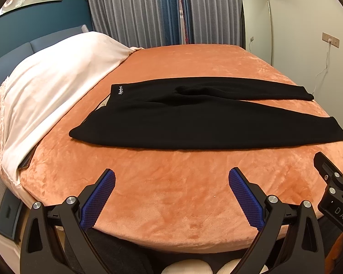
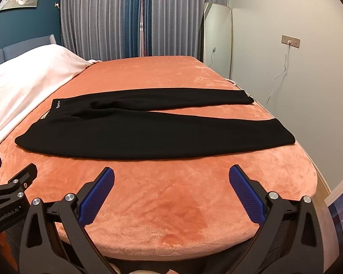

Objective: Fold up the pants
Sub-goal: 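Move both grippers open toward the black pants on the bed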

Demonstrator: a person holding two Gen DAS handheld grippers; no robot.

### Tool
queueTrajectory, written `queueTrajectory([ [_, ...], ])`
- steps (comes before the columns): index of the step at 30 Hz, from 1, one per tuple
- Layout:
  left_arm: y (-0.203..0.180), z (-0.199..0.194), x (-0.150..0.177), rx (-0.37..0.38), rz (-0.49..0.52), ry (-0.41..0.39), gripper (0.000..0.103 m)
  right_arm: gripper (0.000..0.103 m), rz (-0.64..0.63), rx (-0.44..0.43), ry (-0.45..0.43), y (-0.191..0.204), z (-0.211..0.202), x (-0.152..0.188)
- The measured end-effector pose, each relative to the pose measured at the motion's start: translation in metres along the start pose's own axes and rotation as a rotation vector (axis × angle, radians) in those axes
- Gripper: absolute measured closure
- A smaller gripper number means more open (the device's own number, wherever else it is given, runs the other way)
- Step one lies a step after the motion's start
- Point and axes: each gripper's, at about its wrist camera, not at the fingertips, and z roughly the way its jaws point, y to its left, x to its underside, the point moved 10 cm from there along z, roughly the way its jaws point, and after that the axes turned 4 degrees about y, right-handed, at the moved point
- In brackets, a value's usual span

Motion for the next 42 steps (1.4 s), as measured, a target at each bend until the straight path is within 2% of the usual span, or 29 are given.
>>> queueTrajectory([
  [42, -0.0069, 0.0059, -0.0007, -0.001, 0.033, 0.003, 0.005, 0.005, 0.01, -0.005, 0.004, -0.0084, 0.0048, 0.001],
])
